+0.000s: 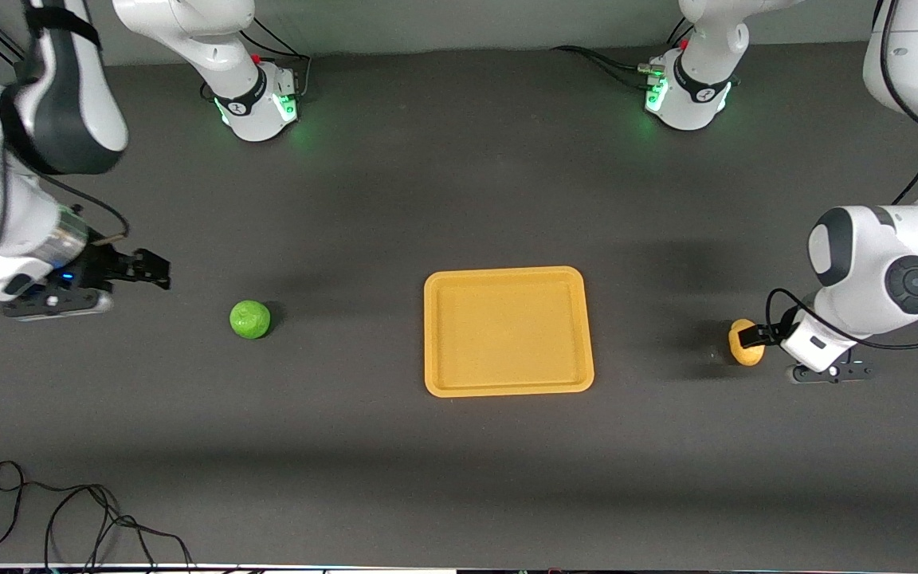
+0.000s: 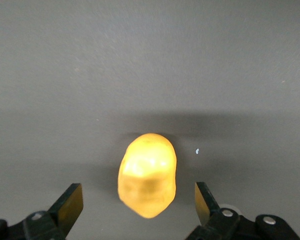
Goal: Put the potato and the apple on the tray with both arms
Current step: 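Grasp the potato with the left gripper while the right gripper grasps the apple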
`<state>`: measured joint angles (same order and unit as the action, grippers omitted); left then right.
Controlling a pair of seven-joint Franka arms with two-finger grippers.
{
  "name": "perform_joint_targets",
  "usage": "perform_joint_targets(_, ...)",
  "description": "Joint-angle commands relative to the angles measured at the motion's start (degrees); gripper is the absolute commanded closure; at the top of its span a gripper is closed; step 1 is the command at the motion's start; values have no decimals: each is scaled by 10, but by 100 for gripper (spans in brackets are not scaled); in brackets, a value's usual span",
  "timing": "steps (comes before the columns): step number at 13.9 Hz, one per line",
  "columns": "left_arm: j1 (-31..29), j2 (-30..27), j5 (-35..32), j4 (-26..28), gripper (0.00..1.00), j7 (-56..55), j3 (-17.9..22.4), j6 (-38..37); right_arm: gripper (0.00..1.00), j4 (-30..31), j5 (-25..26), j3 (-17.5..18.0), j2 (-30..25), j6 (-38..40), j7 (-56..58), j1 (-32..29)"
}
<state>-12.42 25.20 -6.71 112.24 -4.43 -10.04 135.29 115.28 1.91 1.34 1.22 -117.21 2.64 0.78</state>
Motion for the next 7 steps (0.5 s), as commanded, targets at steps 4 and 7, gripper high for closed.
perform_joint_targets(4,7,13,-6,40,4,-29,2,58,0,98,0,-3,30,-133,-38,41)
perform_joint_targets(7,13,22,-29,40,32,-29,2,60,0,106,0,-3,95,-194,-74,41)
